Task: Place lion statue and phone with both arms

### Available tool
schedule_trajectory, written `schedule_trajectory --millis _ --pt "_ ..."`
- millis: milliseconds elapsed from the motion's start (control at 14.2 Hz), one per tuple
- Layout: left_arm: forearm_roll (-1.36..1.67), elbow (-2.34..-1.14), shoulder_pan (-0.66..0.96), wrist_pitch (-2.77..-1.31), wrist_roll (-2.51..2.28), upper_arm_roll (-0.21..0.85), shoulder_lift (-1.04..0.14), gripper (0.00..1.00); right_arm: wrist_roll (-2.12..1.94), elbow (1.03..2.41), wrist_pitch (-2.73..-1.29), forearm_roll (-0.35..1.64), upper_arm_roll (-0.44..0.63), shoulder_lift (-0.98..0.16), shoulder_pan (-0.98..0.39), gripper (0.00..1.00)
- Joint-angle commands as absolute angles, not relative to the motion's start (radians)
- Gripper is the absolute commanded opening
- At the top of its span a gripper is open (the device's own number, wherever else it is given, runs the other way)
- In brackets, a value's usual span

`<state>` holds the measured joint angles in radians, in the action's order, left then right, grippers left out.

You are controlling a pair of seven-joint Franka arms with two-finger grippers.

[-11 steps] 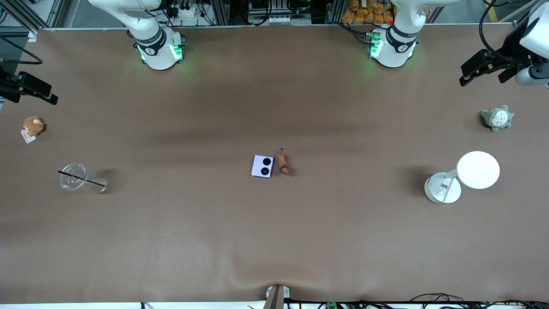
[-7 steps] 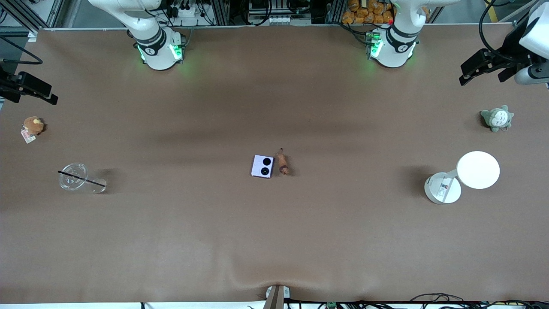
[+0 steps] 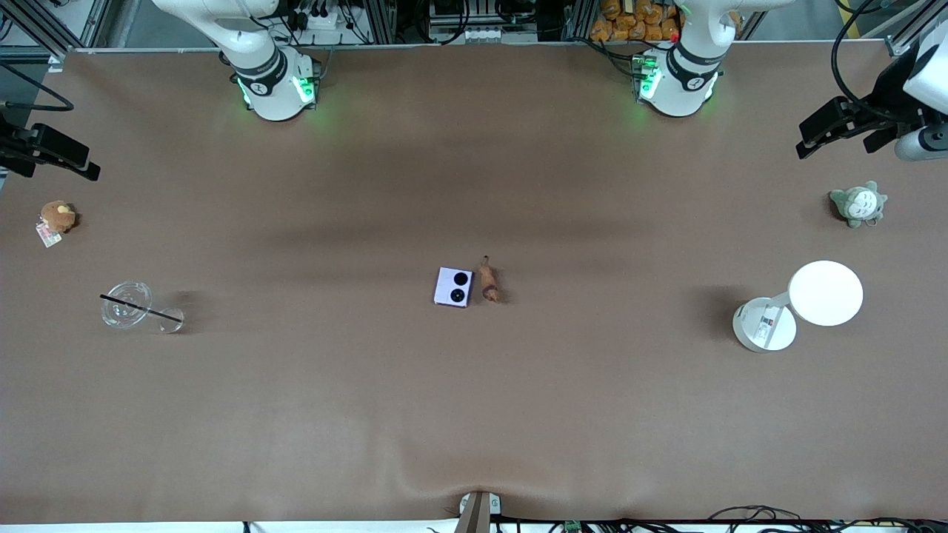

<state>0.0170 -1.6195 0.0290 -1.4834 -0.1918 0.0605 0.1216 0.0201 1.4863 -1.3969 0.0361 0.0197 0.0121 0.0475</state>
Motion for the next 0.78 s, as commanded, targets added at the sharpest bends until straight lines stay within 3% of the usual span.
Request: schedule_trajectory --millis 0,707 --pt "-0.003 -1.585 0.028 -1.454 -0.176 0.061 0.106 1.0 0.031 1.48 -1.391 0.041 0.021 0.011 0.04 1.0" --pt "0.0 -1.585 0.029 -1.454 -0.179 0.061 0.092 1.0 0.031 1.48 -1.391 0.041 0.021 0.006 0.038 1.0"
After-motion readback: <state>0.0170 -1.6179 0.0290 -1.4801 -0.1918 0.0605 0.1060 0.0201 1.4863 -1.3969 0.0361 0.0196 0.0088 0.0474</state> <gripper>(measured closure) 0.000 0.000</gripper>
